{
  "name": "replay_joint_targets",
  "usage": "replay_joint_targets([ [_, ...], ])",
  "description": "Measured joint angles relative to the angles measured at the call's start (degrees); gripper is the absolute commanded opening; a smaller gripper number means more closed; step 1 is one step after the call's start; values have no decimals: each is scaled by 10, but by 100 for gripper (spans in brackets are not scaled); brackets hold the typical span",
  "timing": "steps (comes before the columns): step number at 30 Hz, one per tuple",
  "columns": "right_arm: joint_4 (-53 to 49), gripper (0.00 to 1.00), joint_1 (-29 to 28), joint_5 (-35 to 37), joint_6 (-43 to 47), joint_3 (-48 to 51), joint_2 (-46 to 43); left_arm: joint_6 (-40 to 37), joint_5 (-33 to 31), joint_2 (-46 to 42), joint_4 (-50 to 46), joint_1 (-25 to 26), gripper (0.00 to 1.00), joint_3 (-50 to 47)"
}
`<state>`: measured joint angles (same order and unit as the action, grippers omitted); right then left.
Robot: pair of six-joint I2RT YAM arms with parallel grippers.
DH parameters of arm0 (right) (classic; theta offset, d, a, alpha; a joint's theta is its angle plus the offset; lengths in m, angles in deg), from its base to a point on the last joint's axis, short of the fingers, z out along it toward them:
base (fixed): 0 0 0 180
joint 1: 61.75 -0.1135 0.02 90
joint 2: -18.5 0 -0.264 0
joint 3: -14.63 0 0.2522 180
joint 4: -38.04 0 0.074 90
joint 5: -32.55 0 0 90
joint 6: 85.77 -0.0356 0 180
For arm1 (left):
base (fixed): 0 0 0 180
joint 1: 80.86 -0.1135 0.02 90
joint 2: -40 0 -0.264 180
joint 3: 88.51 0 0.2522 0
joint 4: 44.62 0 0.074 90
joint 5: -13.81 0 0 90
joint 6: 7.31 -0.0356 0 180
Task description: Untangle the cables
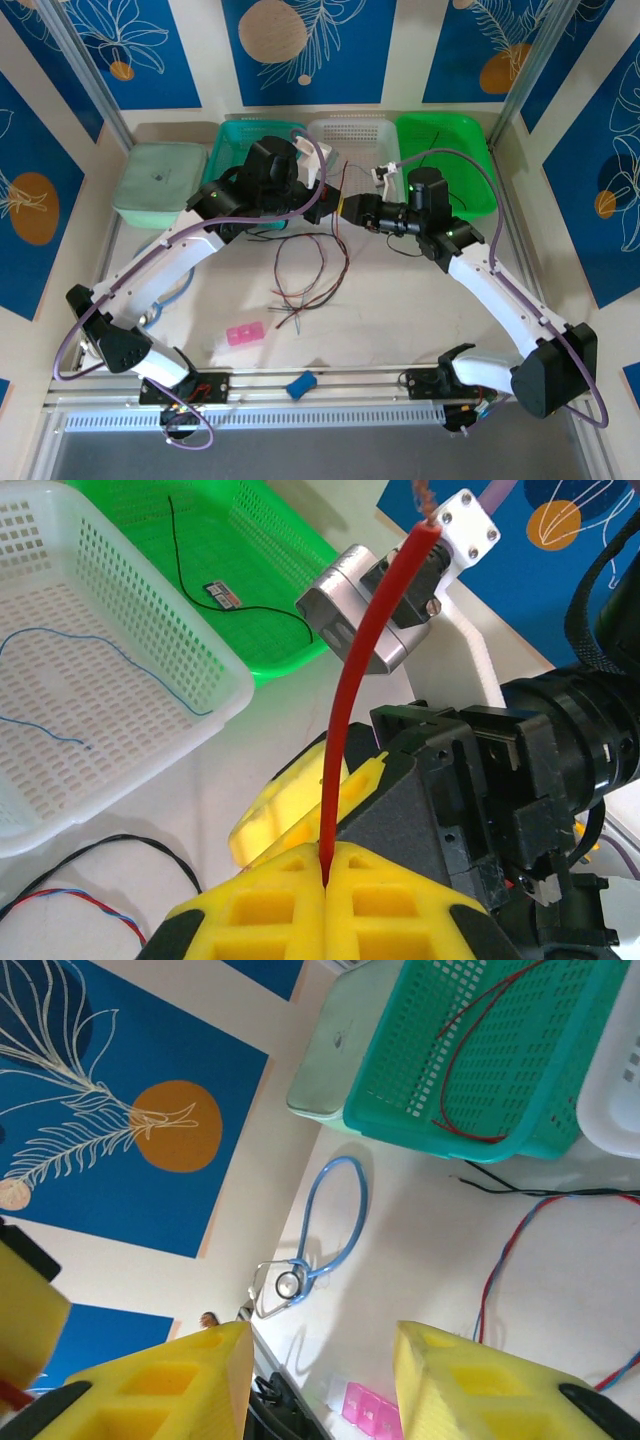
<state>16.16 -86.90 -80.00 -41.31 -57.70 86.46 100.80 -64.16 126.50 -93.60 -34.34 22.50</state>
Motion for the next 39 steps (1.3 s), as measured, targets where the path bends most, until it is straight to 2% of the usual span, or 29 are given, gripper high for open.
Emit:
replay_joint_targets([
  [8, 17, 49, 12, -9, -23, 2, -7, 0, 0, 0, 0, 0, 0, 0],
  [14, 50, 49, 32, -56, -54, 5, -6, 0, 3, 0, 0, 0, 0, 0],
  [23, 63, 37, 35, -85, -71, 5, 14, 4, 7, 0, -1, 0, 0, 5],
  [27, 56, 24, 34, -85, -70, 5, 17, 5, 10, 0, -1, 0, 0, 11],
  [30, 51, 20, 34, -79, -64, 5, 17, 5, 10, 0, -2, 0, 0, 11],
  [31, 50, 17, 34, -75, -63, 6, 16, 5, 10, 0, -3, 0, 0, 11],
  [33, 47, 2, 34, -60, -60, 6, 11, 4, 10, 0, -4, 0, 0, 11],
  [34, 46, 0, 35, -54, -61, 7, 6, 4, 10, 0, -5, 0, 0, 11],
  [39, 27, 0, 47, -26, -55, 6, -34, 5, 10, 0, -9, 0, 0, 14],
])
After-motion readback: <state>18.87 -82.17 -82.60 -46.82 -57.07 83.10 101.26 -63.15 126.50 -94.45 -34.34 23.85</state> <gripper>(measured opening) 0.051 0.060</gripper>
